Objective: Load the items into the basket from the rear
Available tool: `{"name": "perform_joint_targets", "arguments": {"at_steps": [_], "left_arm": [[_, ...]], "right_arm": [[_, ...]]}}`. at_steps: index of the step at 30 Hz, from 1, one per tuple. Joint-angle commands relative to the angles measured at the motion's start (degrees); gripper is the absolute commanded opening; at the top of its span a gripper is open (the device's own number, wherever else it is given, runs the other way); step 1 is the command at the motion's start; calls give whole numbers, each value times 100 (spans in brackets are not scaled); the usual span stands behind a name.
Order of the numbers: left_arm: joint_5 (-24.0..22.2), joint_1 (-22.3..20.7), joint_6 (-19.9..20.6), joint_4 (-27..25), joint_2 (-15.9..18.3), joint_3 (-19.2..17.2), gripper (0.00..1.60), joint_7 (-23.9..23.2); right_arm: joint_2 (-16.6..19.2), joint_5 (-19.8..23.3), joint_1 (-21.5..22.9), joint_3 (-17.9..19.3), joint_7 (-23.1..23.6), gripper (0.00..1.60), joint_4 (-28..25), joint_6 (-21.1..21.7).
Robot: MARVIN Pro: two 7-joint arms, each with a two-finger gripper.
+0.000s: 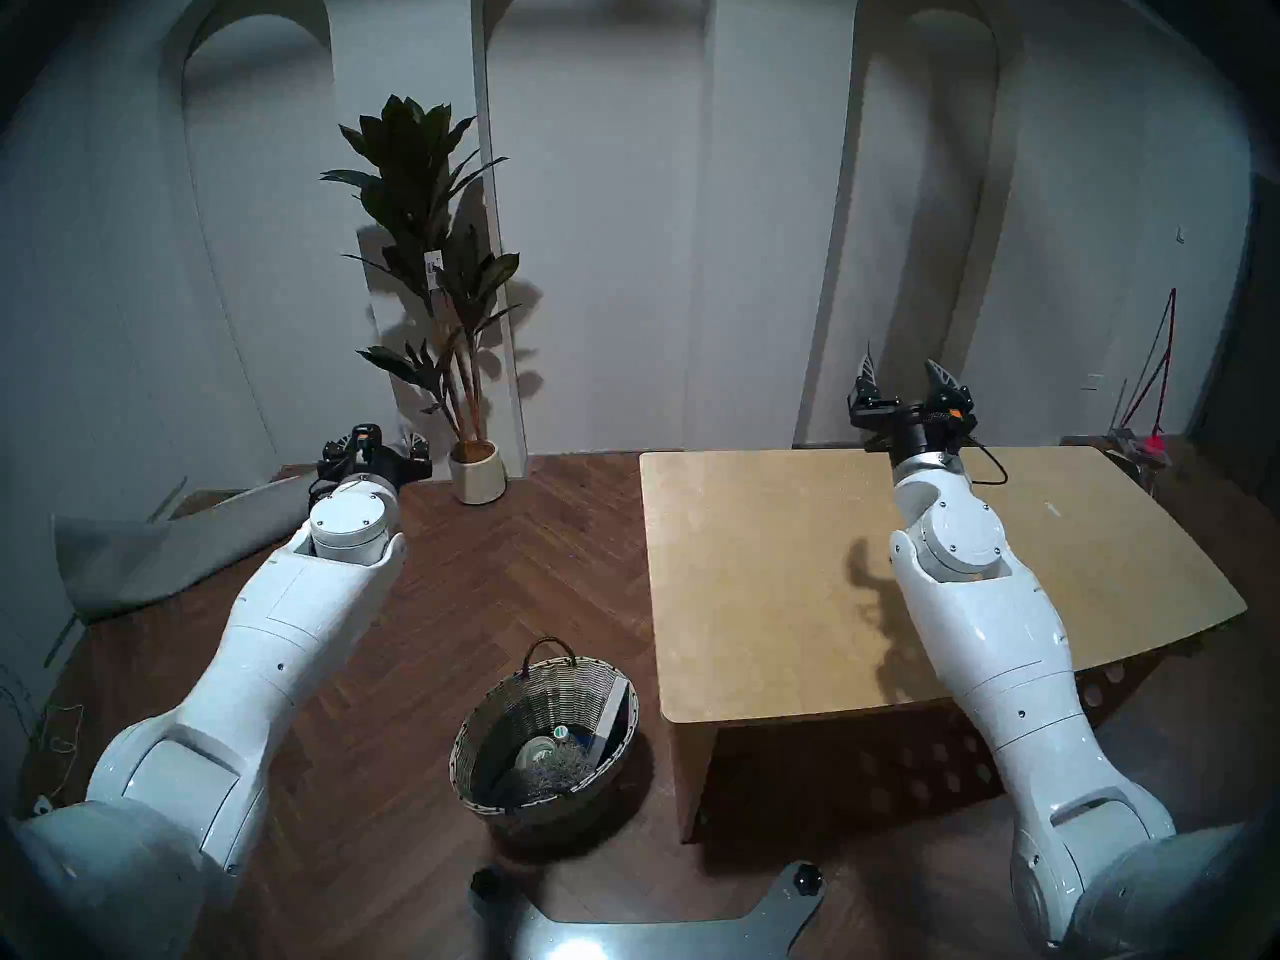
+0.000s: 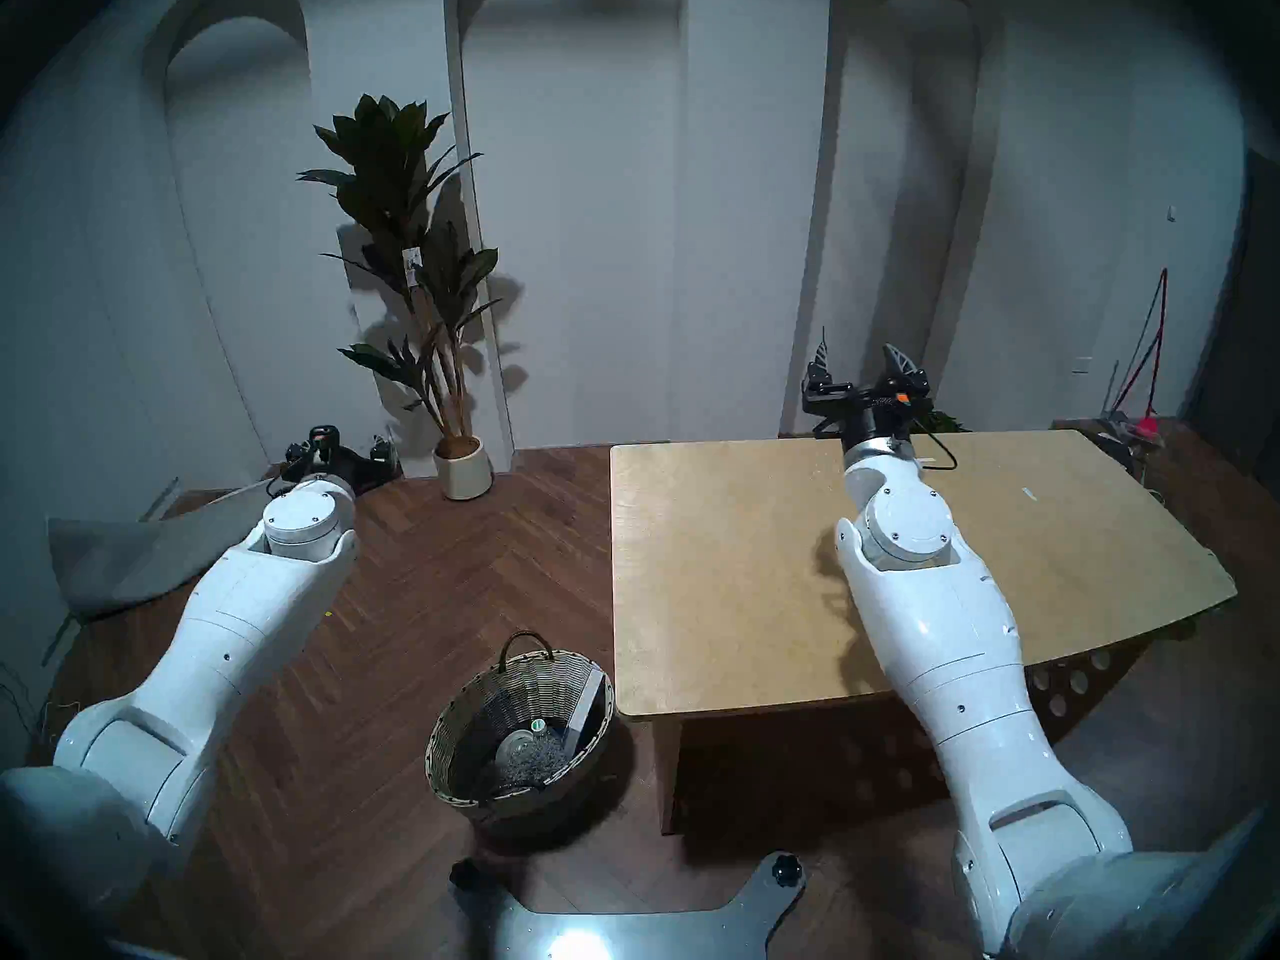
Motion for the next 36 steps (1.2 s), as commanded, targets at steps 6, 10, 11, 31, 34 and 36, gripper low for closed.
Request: {"name": "perform_joint_targets", "arguments": {"at_steps": [6,10,11,31,34,36], "left_arm": [[195,883,-1128,-1070,197,-136,160,64],[259,1245,-1473,-1379,279,-149,160,33],[258,1349,-1582,-1476,300,-172,160,26],[-906,1166,-803,-1557,488,-293,160,-978],[-814,1155,-818,-1512,463,-250,160,-936],[-807,1174,-823,-1509,438,-244,160,-906]], "right_arm": [[-218,-172,88,-162,-382,160,71,277],[-239,-332,74,-278,-516,160,132,347],[-240,-376,68,-307,-557,160,137,375],[179,531,-204,-68,570,160,166,462],[210,639,-250,-52,692,160,155,482],[208,683,-263,-55,720,160,159,526]]}}
